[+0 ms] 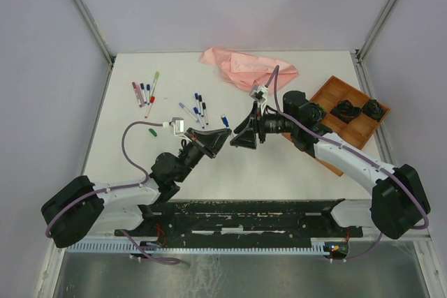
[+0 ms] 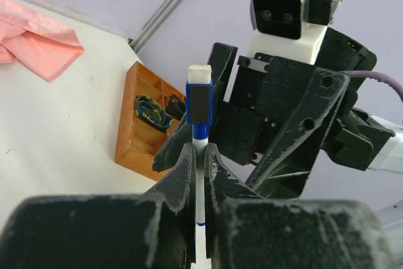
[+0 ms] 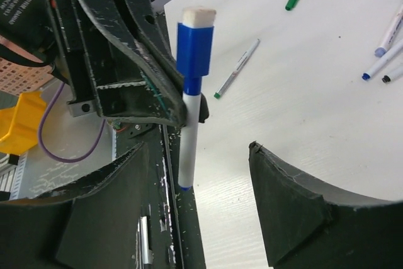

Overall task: Open the pen caps
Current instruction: Pick up the pen from the center of the board.

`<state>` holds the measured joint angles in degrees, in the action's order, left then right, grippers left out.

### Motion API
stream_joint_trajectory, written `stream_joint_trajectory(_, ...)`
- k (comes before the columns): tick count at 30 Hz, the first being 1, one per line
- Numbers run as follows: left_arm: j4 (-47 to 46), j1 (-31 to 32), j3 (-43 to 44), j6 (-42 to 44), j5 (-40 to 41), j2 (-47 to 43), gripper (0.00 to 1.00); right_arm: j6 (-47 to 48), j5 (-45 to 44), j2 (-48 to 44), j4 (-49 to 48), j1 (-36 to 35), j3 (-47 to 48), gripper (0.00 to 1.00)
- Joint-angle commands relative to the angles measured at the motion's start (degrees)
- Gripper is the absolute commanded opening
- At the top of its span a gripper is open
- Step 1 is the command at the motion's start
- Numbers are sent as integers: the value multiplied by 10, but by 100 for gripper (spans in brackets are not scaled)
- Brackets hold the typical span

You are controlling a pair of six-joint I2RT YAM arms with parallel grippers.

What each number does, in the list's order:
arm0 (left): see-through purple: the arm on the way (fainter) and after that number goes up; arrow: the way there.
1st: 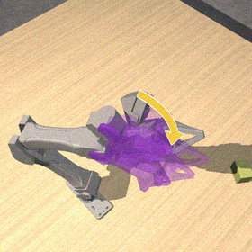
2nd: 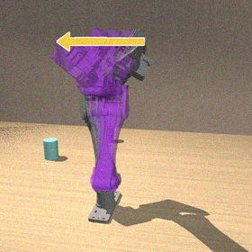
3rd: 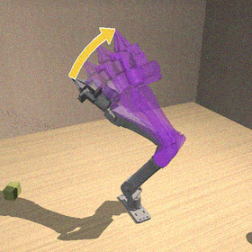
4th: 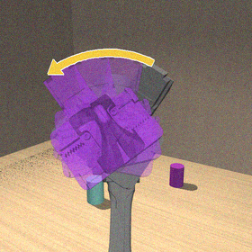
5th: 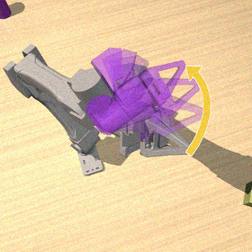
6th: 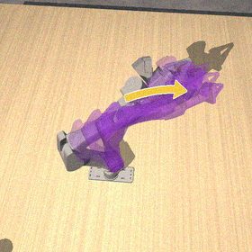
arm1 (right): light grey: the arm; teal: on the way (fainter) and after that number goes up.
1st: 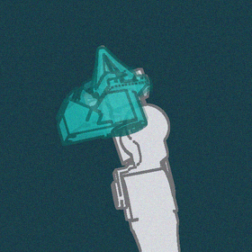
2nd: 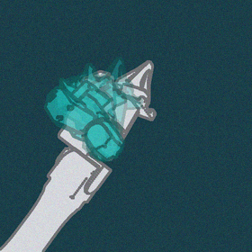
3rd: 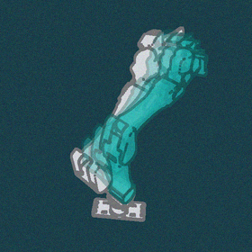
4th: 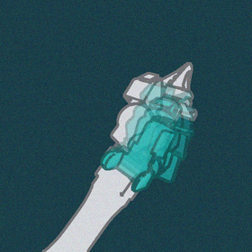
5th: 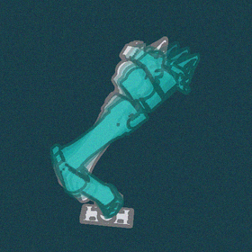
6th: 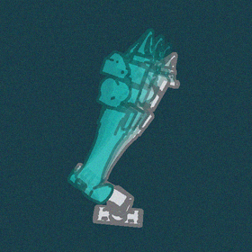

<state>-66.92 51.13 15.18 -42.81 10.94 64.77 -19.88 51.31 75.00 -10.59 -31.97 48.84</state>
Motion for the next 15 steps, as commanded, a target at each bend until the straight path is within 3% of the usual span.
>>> stream_joint_trajectory(1, -71, 14, 30, -15, 22, 18, 3, 33, -32, 4, 12, -11, 12, 69)
stream_joint_trajectory(9, -84, 20, 31, -21, 23, 34, 3, 50, -25, 6, 36, -28, 27, 42)
stream_joint_trajectory(15, -77, 21, 28, -24, 22, 34, 3, 41, -24, 5, 42, -28, 35, 5)
